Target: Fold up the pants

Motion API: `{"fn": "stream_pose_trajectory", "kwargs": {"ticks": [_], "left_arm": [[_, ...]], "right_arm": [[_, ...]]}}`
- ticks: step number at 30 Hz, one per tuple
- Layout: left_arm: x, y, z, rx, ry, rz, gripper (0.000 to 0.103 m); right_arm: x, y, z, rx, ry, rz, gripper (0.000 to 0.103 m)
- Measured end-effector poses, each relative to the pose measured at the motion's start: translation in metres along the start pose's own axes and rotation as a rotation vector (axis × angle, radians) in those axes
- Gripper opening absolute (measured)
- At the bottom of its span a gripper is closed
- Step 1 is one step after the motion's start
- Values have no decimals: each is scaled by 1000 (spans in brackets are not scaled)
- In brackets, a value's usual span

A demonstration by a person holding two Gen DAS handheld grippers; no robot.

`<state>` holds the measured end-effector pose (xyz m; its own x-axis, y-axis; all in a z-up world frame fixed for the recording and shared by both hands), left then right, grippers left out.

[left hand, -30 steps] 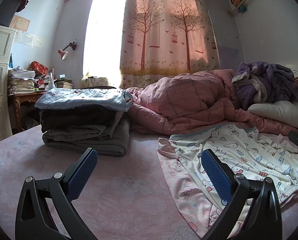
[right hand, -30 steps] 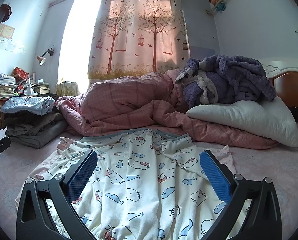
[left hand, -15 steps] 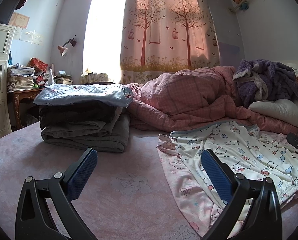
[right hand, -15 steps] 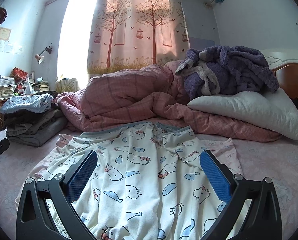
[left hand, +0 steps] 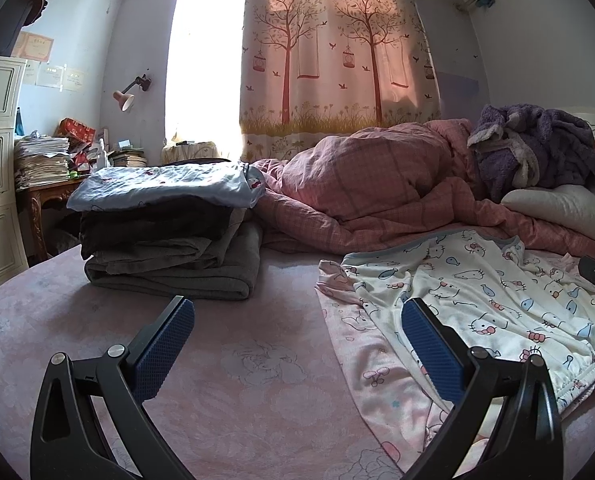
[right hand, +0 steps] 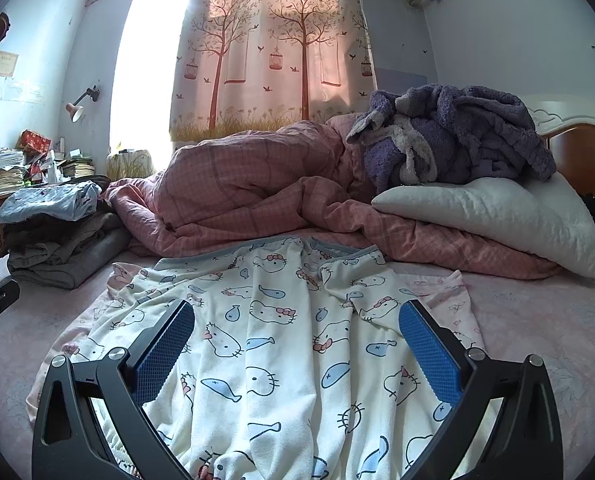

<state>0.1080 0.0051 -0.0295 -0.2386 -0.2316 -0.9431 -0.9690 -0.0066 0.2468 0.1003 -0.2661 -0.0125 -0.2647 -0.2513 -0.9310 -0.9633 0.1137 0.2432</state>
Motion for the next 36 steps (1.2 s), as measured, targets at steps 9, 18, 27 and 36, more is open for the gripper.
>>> {"fn": "stream_pose_trajectory", "kwargs": {"ticks": [9,18,27,36], "left_arm": [[0,-1,3,-11,4,0,103],[0,-1,3,-9,9,3,103],[0,-2,3,-10,11,3,103],[-1,-1,3,-11,10,1,103]], "right_arm": [[1,0,-3,4,-8,0,103],[0,0,-2,5,-11,-1,103],[0,-1,-2,3,-12,0,103],[0,-1,-3,3,-13,-2,103]]}}
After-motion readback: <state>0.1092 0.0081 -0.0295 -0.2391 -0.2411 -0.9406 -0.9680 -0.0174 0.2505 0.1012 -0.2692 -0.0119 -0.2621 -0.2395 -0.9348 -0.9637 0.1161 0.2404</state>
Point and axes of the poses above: each gripper's, at about its wrist camera, not at the fingertips, and y roughly against the way its jaws point, z to its left, x to its underside, the point moved 9 cm from there along -y, roughly the way its jaws point, and after that the axes turned 15 degrees about y, right-handed, at the moved point
